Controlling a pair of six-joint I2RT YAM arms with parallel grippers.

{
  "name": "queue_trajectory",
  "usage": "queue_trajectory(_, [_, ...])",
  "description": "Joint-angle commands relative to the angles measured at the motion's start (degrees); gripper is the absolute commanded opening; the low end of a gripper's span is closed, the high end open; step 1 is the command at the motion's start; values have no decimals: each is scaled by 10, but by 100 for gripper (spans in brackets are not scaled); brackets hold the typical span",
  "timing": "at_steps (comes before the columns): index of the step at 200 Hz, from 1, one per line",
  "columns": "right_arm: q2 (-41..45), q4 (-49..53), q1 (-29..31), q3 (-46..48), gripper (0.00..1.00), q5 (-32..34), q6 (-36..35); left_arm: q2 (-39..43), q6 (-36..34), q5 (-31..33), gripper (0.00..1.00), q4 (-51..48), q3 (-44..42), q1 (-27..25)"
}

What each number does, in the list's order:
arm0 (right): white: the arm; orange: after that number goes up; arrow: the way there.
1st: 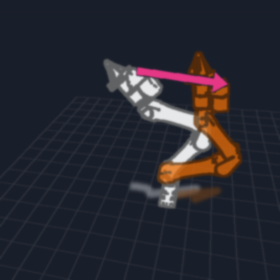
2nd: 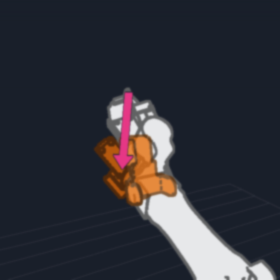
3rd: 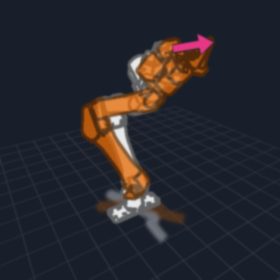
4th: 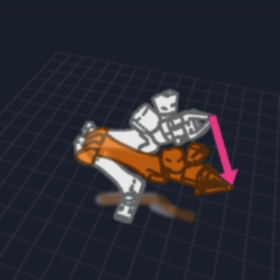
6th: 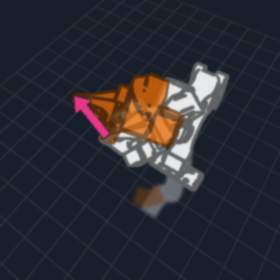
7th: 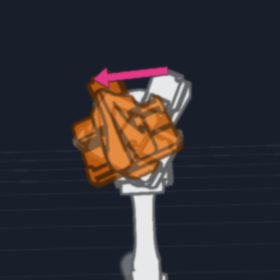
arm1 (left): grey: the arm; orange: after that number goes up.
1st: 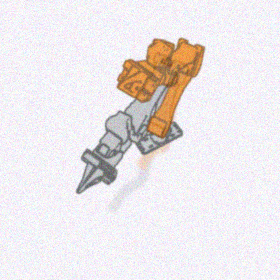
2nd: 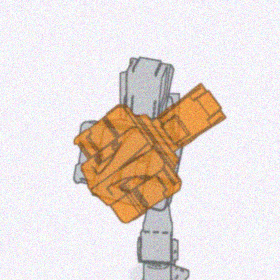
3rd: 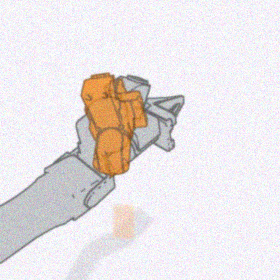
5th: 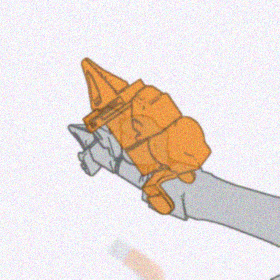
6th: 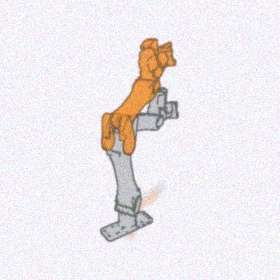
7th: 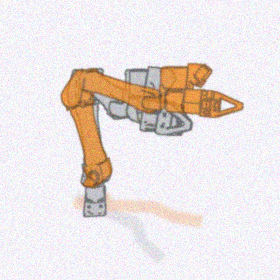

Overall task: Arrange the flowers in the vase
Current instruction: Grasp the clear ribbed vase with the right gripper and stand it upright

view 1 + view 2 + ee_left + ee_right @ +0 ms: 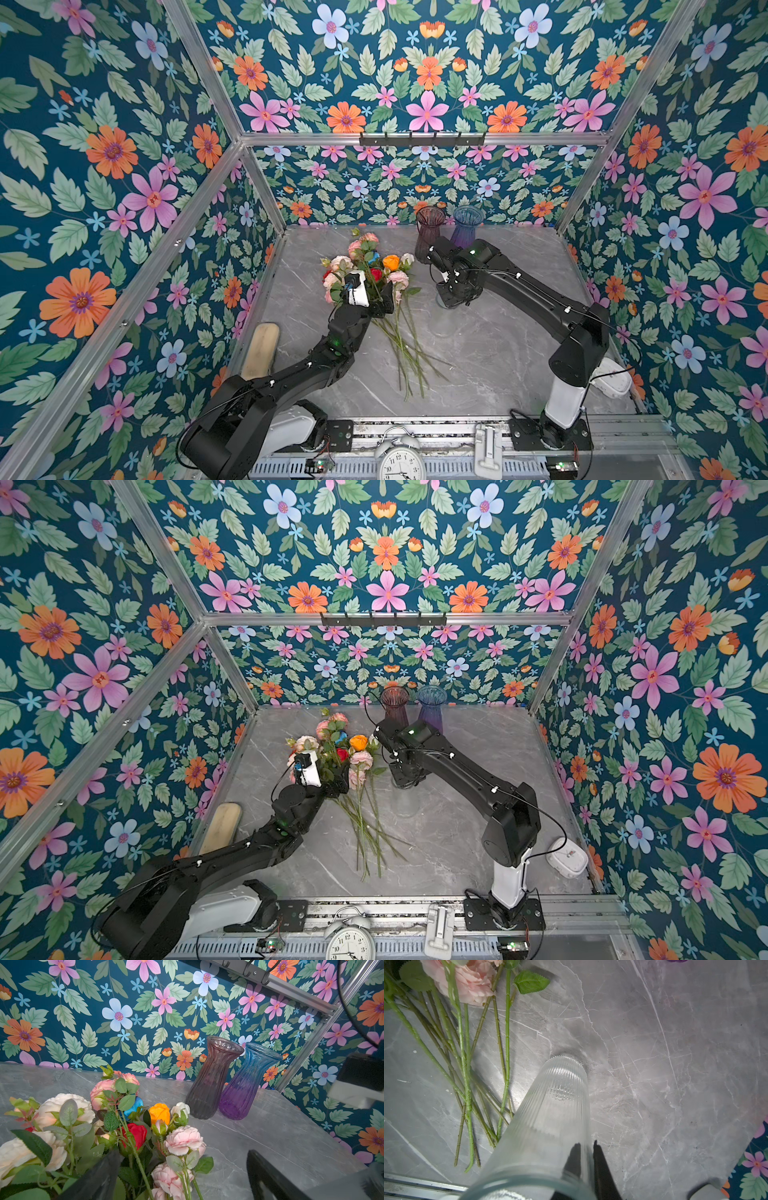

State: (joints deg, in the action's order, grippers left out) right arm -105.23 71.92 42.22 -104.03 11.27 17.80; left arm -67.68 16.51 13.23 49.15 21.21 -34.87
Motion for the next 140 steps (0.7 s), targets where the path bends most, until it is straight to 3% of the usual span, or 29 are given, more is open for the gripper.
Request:
queue_trajectory(1, [-5, 4, 1, -2, 0, -2, -6, -1, -4, 0, 97, 2, 6, 1])
queue_trajectory(18, [-5, -3, 0, 7, 2, -8, -5, -1, -4, -1, 97, 0, 7, 1])
queue_trajectory(49, [-4, -6, 0, 10, 30, -7, -4, -3, -4, -1, 97, -1, 7, 1])
queue_trajectory(107, [-2, -1, 0, -9, 62, 3, -12, -13, 3, 16, 100, -50, 31, 1])
queue_trajectory(124, [9, 8, -1, -34, 69, 17, -14, -18, 10, 23, 100, -59, 38, 2])
queue_trajectory(140, [23, 18, -2, -62, 70, 27, -17, -19, 23, 20, 100, -59, 35, 6])
